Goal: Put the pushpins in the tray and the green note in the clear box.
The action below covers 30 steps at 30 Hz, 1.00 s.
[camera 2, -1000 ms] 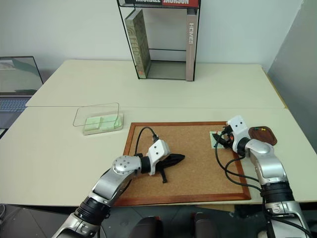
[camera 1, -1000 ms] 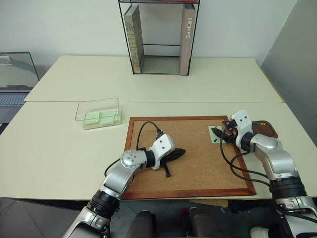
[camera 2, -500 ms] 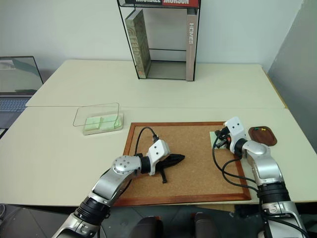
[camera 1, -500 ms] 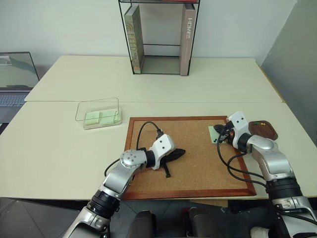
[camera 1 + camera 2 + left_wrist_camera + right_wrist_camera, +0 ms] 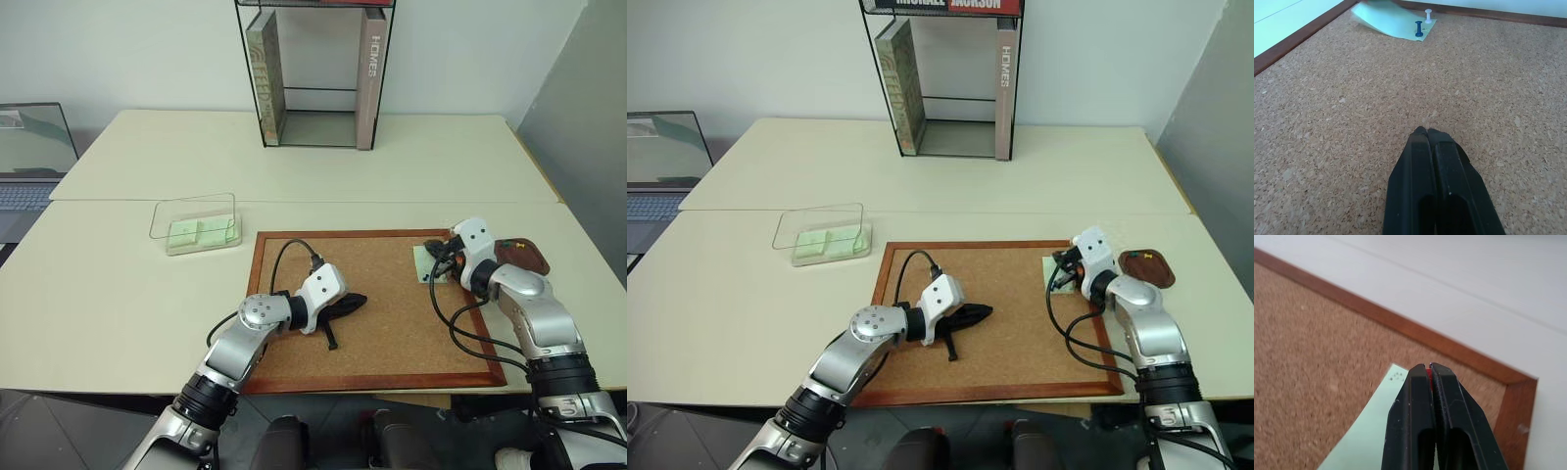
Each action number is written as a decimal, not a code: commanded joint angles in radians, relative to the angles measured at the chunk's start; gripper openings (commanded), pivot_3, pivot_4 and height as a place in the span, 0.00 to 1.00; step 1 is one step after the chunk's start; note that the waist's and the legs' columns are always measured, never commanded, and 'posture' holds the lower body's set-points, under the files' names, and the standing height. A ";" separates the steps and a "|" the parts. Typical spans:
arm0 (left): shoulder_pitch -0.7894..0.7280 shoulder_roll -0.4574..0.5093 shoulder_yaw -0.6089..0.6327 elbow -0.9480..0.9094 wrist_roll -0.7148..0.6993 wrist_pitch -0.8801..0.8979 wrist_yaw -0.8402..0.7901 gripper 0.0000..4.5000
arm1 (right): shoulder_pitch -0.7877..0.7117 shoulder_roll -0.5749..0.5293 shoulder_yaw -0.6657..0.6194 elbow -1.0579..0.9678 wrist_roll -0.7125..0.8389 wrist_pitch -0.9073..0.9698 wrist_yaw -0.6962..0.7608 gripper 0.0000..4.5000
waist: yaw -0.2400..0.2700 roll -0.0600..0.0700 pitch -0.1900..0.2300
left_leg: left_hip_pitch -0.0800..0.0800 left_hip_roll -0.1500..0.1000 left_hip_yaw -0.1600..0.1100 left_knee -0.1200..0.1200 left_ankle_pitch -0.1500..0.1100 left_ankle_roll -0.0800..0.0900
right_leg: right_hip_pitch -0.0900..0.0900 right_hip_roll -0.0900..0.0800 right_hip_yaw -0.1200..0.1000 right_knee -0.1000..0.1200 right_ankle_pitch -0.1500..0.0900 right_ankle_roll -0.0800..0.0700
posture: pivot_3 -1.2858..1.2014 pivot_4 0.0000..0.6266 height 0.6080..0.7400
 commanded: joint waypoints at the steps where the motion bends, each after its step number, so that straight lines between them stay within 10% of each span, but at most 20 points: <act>1: 0.024 0.012 -0.044 0.040 0.037 0.032 -0.014 0.00 | 0.013 0.008 -0.040 -0.062 0.013 -0.004 -0.028 0.00 | 0.000 0.000 0.000 | 0.000 0.000 0.000 0.000 0.000 0.000 | 0.000 0.000 0.000 0.000 0.000 0.000 | 0.52 0.24 1.00; 27: 0.026 0.008 -0.061 0.049 0.056 0.003 -0.023 0.00 | 0.041 -0.123 -0.321 0.140 -0.024 0.098 -0.281 0.00 | 0.001 0.004 -0.002 | 0.000 0.000 0.002 -0.001 0.000 0.000 | 0.000 0.000 0.001 -0.002 0.000 0.000 | 0.52 0.24 1.00; 30: 0.030 0.009 -0.060 0.045 0.058 0.003 -0.021 0.00 | 0.055 -0.123 -0.315 0.137 -0.024 0.118 -0.273 0.13 | 0.001 0.004 -0.002 | 0.000 0.000 0.001 -0.001 0.000 0.000 | 0.000 0.000 0.001 -0.002 0.000 0.000 | 0.52 0.24 1.00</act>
